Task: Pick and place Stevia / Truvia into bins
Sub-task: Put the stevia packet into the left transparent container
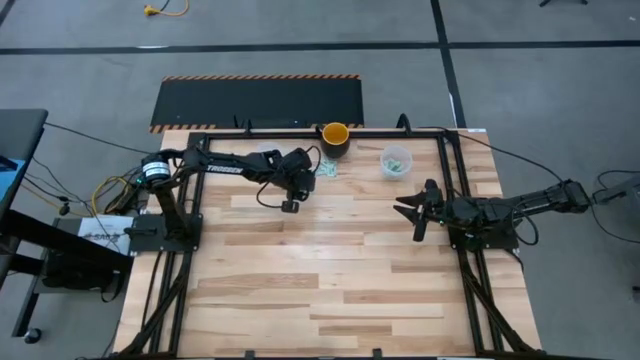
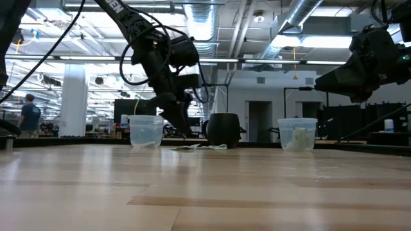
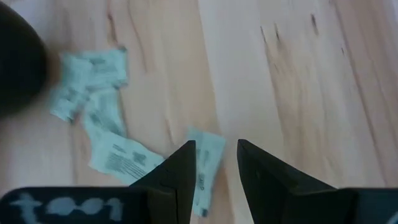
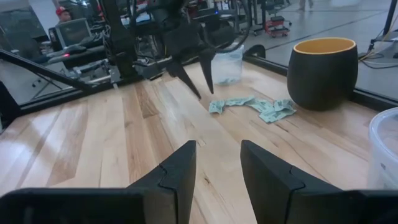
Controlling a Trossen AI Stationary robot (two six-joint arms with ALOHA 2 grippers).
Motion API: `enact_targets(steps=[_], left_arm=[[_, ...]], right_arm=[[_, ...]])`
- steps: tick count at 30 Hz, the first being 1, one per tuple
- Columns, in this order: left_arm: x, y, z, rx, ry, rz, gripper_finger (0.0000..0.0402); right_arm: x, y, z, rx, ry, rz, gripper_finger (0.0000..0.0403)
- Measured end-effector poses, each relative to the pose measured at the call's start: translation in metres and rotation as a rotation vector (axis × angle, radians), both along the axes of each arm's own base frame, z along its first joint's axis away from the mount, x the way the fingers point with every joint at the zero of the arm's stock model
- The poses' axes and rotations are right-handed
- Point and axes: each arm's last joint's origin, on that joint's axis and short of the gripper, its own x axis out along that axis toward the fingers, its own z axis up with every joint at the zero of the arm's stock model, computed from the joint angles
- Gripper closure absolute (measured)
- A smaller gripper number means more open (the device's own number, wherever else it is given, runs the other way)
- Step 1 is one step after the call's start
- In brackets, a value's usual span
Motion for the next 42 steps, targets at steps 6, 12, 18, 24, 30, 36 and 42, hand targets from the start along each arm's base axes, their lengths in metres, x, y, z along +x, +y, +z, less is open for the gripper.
enact_targets(steps=[6, 12, 18, 24, 30, 36, 42], left_arm=[[0.002, 0.002, -0.017, -0.015, 0.048, 0.011, 0.0294], [0.006, 0.004, -0.035, -0.013, 0.085, 0.019, 0.0294], [0.006, 0.005, -0.034, -0.013, 0.084, 0.026, 0.0294], [0.005, 0.005, -0.036, -0.025, 0.095, 0.037, 0.0294], [0.004, -0.006, -0.037, -0.078, 0.133, -0.003, 0.0332], [0.006, -0.026, -0.039, -0.119, 0.165, -0.073, 0.0395], [0.008, -0.037, -0.036, -0.104, 0.162, -0.124, 0.04]], right_arm=[[0.0, 0.0, 0.0, 0.0, 0.0, -0.001, 0.0282], [0.0, 0.0, 0.0, 0.0, -0.001, 0.0, 0.0282], [0.0, 0.0, 0.0, 0.0, 0.0, -0.001, 0.0282], [0.0, 0.0, 0.0, 0.0, 0.0, 0.0, 0.0282], [0.0, 0.0, 0.0, 0.0, 0.0, 0.0, 0.0282], [0.0, 0.0, 0.0, 0.0, 0.0, 0.0, 0.0282], [0.0, 0.0, 0.0, 0.0, 0.0, 0.0, 0.0282]])
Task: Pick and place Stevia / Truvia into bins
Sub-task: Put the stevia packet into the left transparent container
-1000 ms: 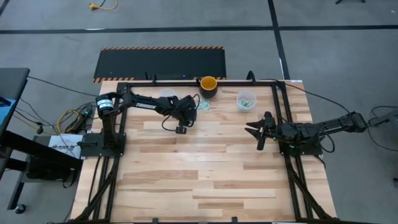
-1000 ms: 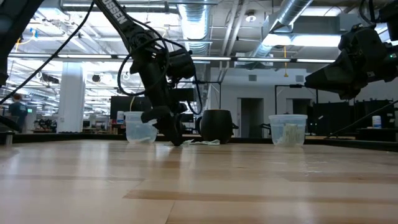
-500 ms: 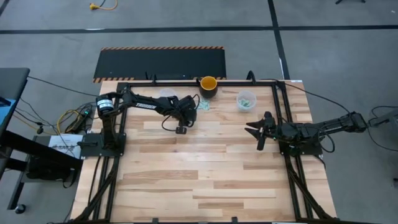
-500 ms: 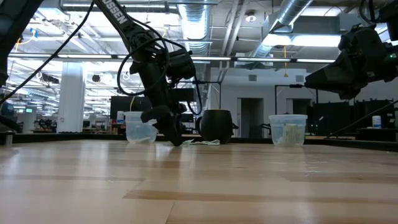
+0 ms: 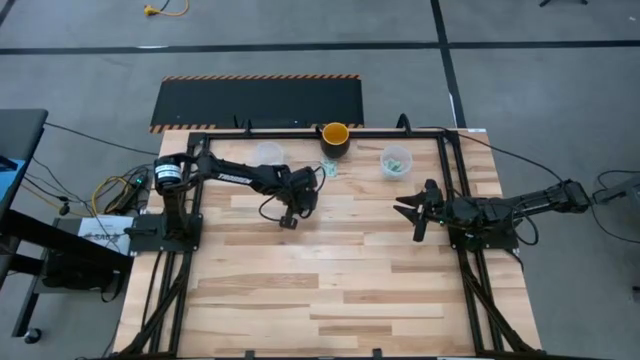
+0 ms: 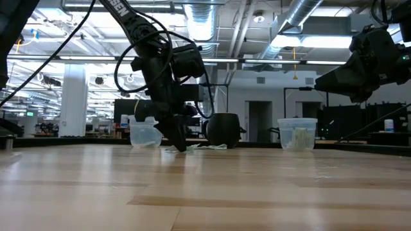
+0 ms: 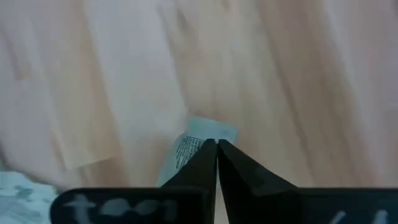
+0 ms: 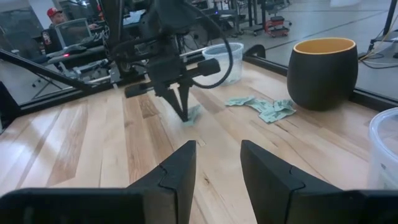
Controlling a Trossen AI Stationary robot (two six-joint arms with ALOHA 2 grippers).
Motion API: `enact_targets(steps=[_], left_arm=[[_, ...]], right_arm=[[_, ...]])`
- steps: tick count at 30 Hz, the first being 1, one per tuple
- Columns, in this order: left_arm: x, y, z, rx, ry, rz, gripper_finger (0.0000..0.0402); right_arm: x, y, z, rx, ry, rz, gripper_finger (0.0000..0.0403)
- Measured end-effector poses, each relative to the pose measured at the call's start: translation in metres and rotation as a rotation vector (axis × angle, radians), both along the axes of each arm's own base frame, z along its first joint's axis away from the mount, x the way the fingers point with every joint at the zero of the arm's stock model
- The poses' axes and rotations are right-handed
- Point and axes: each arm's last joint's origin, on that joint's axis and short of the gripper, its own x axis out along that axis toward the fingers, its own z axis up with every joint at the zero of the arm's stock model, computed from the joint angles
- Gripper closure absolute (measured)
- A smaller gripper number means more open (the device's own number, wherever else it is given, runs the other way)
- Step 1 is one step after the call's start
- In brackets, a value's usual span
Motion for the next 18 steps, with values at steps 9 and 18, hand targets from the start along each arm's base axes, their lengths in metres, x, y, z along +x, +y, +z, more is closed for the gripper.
enact_targets(steps=[9, 18], left_arm=[[-0.005, -0.01, 0.034, 0.04, -0.078, -0.009, 0.0401], [-0.013, -0.009, 0.053, 0.075, -0.099, 0.06, 0.0401]], right_arm=[[0.0, 0.0, 0.0, 0.0, 0.0, 0.001, 0.0282], [0.0, 0.0, 0.0, 0.0, 0.0, 0.0, 0.0282]])
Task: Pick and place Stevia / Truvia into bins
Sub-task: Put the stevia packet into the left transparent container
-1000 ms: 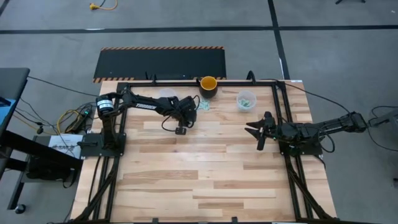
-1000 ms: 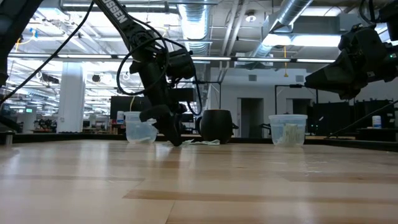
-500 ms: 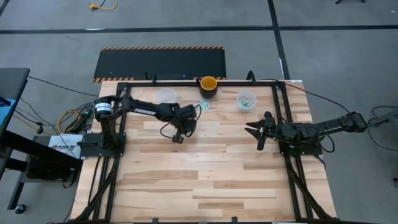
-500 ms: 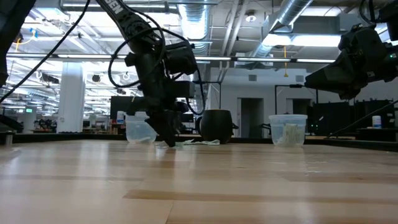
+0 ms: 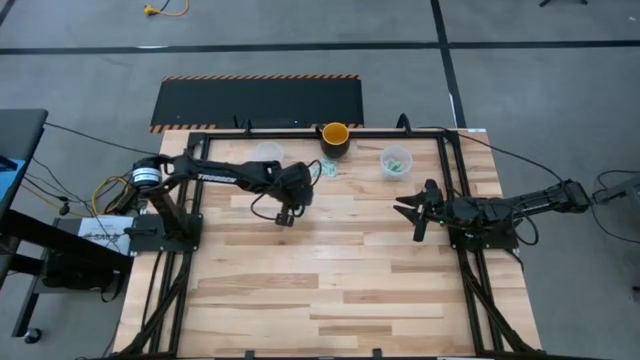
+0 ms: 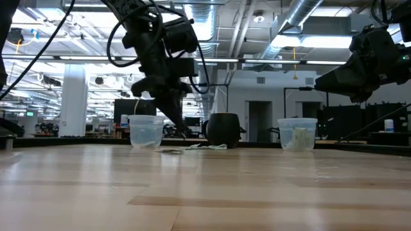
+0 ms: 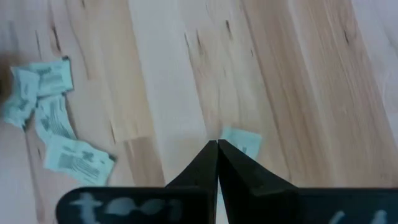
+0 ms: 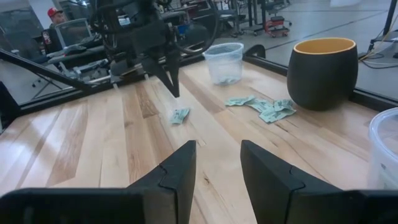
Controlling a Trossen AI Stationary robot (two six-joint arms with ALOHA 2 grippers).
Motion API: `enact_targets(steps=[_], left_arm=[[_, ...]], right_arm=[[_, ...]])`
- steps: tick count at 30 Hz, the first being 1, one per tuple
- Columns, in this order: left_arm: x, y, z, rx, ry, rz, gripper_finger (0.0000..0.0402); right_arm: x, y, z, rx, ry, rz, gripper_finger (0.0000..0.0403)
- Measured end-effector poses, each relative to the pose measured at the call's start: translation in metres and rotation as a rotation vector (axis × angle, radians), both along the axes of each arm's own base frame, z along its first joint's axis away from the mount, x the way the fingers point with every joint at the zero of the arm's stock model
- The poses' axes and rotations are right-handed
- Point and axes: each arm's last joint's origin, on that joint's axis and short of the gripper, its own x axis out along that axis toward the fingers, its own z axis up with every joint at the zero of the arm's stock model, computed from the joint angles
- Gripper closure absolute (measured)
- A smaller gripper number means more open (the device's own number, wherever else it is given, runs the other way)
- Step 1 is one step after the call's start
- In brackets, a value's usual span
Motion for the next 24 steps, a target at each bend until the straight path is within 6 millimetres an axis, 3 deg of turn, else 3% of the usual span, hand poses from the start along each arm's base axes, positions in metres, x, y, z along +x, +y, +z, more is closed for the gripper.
enact_targets(steps=[5, 13, 18, 24], left_arm=[[-0.004, -0.001, -0.001, -0.031, 0.044, 0.041, 0.0377], [-0.004, -0.001, -0.004, -0.05, 0.052, 0.083, 0.0281], [-0.001, 0.0, -0.021, -0.064, 0.111, 0.085, 0.0244], [0.003, 0.0, -0.045, -0.075, 0.178, 0.084, 0.0237]], right_arm=[[0.0, 0.0, 0.0, 0.0, 0.0, 0.0, 0.0282], [0.0, 0.0, 0.0, 0.0, 0.0, 0.0, 0.0282], [0.0, 0.0, 0.0, 0.0, 0.0, 0.0, 0.0282], [0.0, 0.0, 0.0, 0.0, 0.0, 0.0, 0.0282]])
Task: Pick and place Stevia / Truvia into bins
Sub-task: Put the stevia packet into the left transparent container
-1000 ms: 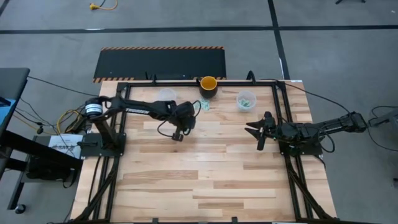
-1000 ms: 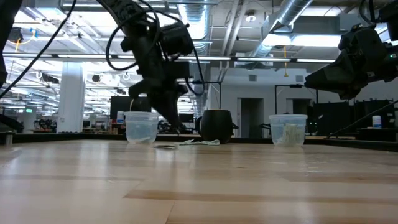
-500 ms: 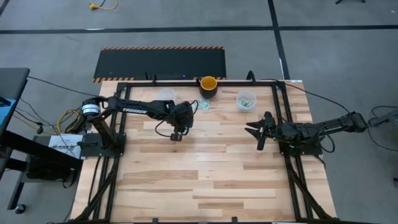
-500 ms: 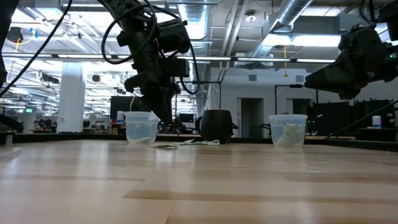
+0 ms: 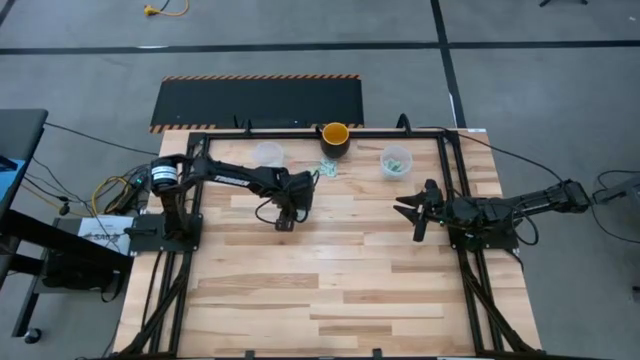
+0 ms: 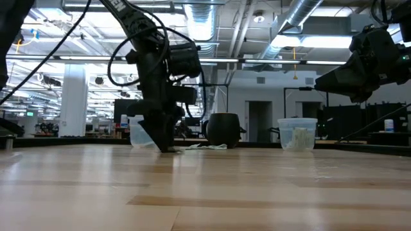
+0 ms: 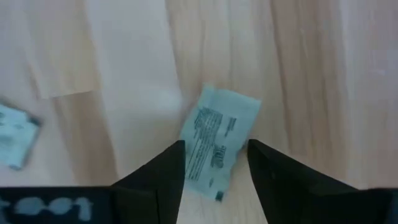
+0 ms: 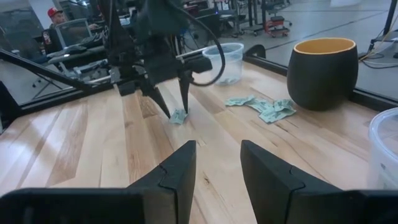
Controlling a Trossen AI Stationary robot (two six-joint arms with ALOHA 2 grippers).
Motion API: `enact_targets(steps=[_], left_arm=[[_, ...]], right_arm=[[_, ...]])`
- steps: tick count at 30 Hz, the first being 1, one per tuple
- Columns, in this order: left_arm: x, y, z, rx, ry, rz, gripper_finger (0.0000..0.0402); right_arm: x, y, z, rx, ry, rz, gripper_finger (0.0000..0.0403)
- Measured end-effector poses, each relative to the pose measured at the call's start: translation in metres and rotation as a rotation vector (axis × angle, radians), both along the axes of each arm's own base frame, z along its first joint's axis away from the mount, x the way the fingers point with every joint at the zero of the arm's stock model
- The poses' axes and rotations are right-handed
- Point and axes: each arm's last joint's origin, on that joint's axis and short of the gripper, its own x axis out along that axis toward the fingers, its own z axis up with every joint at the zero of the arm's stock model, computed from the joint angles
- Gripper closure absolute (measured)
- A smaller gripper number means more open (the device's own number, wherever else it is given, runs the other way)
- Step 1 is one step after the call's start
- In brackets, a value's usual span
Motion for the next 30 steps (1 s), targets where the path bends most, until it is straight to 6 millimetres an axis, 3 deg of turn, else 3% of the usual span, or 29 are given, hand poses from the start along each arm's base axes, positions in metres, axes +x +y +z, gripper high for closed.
enact_targets(steps=[7, 16, 19, 25, 30], left_arm=[[0.001, -0.001, -0.008, -0.029, 0.032, -0.029, 0.0252], [-0.007, -0.007, 0.011, -0.059, 0.01, -0.08, 0.0386], [-0.012, -0.007, 0.017, -0.03, 0.032, -0.072, 0.0393], [-0.024, -0.005, 0.049, 0.141, 0.008, -0.024, 0.0399], [-0.04, 0.003, 0.089, 0.348, -0.078, 0.084, 0.0399]], right_arm=[[0.0, 0.0, 0.0, 0.0, 0.001, 0.0, 0.0282], [0.0, 0.0, 0.0, 0.0, 0.0, 0.0, 0.0282], [0.0, 0.0, 0.0, 0.0, 0.0, 0.0, 0.0282], [0.0, 0.0, 0.0, 0.0, 0.001, 0.0, 0.0282], [0.0, 0.0, 0.0, 0.0, 0.001, 0.0, 0.0282]])
